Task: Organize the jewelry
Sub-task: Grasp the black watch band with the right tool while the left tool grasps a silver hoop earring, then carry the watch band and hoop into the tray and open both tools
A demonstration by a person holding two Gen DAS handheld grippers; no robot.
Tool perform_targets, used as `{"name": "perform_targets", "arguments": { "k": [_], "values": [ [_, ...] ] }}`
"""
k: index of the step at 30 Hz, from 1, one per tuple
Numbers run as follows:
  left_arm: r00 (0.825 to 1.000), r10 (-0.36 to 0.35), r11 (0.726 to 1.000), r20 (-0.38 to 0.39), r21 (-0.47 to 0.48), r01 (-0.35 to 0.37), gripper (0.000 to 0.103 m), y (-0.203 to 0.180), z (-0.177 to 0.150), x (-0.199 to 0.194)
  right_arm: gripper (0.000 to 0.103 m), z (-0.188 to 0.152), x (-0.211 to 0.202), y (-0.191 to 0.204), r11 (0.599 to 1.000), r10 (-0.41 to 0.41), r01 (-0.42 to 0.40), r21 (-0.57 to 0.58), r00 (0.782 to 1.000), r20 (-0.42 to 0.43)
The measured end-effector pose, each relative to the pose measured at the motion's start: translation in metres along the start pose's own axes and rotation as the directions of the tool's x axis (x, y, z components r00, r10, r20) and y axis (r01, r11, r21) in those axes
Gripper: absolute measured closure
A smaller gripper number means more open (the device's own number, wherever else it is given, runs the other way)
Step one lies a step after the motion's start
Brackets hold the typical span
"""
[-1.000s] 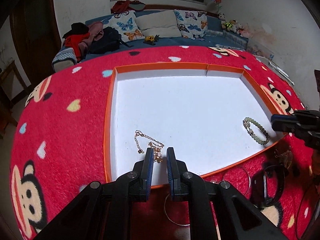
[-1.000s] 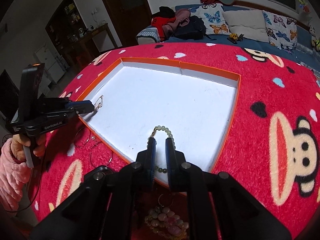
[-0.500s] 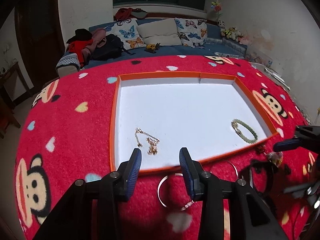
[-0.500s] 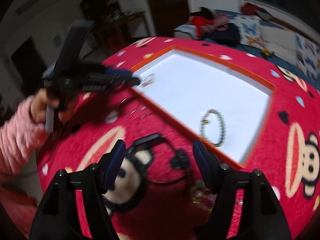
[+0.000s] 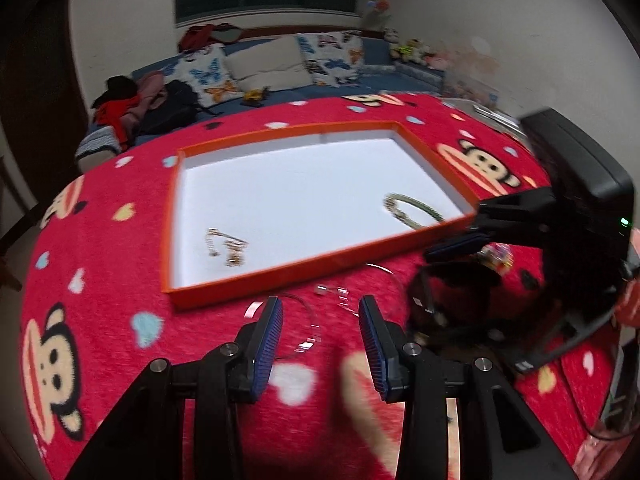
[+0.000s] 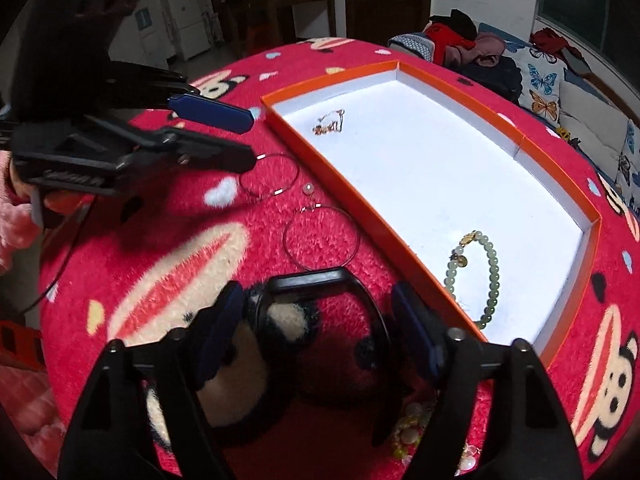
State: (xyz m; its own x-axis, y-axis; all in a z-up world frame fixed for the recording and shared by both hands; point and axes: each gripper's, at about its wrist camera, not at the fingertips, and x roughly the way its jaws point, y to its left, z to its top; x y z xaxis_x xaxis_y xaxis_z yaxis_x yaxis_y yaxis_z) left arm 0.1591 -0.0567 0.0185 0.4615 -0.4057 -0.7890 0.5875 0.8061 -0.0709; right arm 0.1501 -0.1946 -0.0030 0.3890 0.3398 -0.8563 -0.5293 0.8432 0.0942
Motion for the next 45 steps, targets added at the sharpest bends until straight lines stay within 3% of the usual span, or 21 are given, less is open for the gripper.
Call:
{"name": "perform_targets", "arguments": {
  "k": [8,10,12,32,39,45],
  "values": [
    [0.997,-0.071,0.996,-0.031,0.060,0.073,0.060,-0.025,-0.001,0.021,0.046,-0.010,-0.021,-0.003,0.998,-0.013,0.011,0.055,0.999,0.036],
    [0.996,-0.081,0.995,-0.035,0.062,0.083,0.054,-0.027,0.002,0.027,0.046,-0.012,-0.025,-0.004,0.997,-0.017,0.013,0.070,0.999,0.051],
    [0.996,-0.080,0.995,-0.034,0.053,0.082,0.041,-0.026,0.003,0.033,0.046,-0.016,-0.032,-0.005,0.996,-0.017,0.011,0.094,0.997,0.070],
    [0.998,-0.037,0.998,-0.059,0.047,0.040,0.041,-0.035,0.012,0.067,0.046,-0.024,-0.037,-0.019,0.982,-0.023,-0.006,0.189,0.989,0.149],
    [0.999,0.007,0.997,-0.041,0.074,-0.004,0.051,-0.042,0.013,0.073,0.046,-0.027,-0.037,-0.025,0.977,-0.020,-0.016,0.215,0.986,0.165],
    [0.999,0.025,0.997,-0.029,0.080,-0.022,0.051,-0.045,0.011,0.073,0.046,-0.029,-0.038,-0.025,0.975,-0.016,-0.024,0.219,0.984,0.177]
  ]
}}
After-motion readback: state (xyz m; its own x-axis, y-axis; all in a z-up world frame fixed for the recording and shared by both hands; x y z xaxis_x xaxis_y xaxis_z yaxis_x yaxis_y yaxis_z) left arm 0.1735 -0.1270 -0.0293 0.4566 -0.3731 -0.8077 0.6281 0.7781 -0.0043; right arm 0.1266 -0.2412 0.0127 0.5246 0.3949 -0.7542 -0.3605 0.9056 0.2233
